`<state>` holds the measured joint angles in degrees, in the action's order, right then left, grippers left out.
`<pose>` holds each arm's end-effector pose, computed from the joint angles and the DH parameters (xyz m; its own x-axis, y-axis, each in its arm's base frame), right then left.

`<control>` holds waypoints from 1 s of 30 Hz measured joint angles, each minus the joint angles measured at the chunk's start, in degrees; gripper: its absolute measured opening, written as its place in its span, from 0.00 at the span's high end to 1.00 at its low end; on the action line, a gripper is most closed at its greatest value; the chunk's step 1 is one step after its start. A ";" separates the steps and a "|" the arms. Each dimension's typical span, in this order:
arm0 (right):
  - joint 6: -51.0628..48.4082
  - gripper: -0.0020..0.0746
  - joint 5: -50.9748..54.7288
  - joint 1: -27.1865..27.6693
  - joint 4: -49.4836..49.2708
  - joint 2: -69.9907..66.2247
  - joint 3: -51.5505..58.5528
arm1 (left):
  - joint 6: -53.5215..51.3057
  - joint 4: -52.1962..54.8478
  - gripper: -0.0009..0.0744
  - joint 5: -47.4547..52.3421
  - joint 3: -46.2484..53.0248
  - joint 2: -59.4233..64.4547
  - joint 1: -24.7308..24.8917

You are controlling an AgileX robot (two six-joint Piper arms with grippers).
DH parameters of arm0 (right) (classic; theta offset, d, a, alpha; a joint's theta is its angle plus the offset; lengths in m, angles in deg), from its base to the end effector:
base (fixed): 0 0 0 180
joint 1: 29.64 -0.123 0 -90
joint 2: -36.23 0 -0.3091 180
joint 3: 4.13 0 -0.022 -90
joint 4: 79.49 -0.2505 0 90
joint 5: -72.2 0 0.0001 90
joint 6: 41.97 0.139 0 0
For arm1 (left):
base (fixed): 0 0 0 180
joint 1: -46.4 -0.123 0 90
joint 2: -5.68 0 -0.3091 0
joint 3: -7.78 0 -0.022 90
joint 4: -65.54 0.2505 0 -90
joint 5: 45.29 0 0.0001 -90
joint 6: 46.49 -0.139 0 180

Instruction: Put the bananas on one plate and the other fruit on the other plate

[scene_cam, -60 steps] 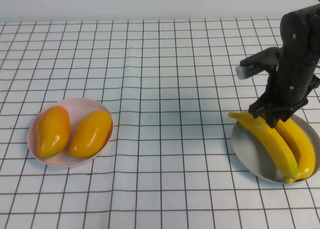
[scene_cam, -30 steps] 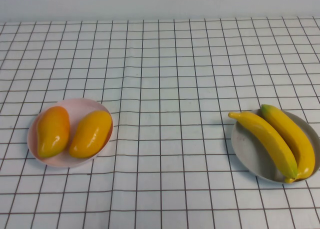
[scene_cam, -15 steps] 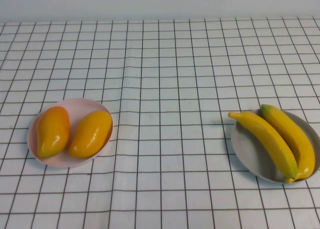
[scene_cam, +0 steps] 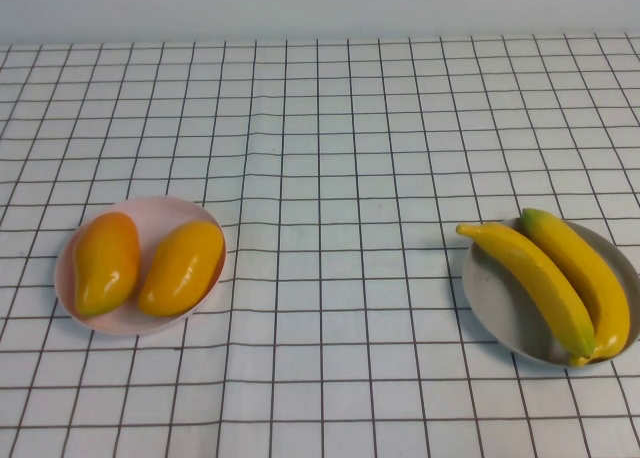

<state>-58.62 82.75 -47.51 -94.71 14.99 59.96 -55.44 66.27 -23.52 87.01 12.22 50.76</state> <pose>0.0912 0.0364 0.2639 -0.0812 -0.0569 -0.9951 -0.3546 0.9347 -0.0245 0.0735 -0.0049 0.1566 -0.2843 0.1894 -0.9398 0.1208 0.9796 0.1609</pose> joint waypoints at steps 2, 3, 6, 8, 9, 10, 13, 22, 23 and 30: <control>0.00 0.99 -2.39 0.00 0.68 0.64 1.30 | 0.00 0.00 0.99 0.00 0.00 0.00 0.00; 0.00 0.99 -4.37 0.00 0.95 0.88 1.97 | 0.00 0.00 0.99 0.00 0.00 0.00 0.00; 0.00 0.99 -8.69 0.00 1.04 1.15 3.88 | 0.00 0.00 0.99 0.00 0.00 0.00 0.00; 0.00 0.99 -12.30 0.00 1.52 1.15 5.55 | 0.00 0.00 0.99 0.00 0.00 0.00 0.00; 0.00 0.99 -14.70 0.00 1.66 1.15 6.71 | 0.00 0.00 0.99 0.00 0.00 0.00 0.00; 0.00 0.99 -17.05 0.00 1.78 1.15 7.72 | 0.00 0.00 0.99 0.00 0.00 0.00 0.00; 1.82 0.99 -22.02 0.21 1.88 1.15 11.42 | 0.00 0.00 0.99 0.00 0.00 0.00 0.00; 4.45 0.99 -20.60 8.89 2.02 8.07 14.43 | 0.00 0.00 0.99 0.00 0.00 0.00 0.00; 4.45 0.99 -19.51 10.25 2.02 9.47 14.43 | 0.00 0.00 0.99 0.00 0.00 0.00 0.00; 9.84 0.99 -10.55 14.93 2.43 14.50 15.08 | 0.00 0.00 0.99 0.00 0.00 0.00 0.00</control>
<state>-48.77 72.20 -32.59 -92.28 29.48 75.05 -55.44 66.27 -23.52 87.01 12.22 50.76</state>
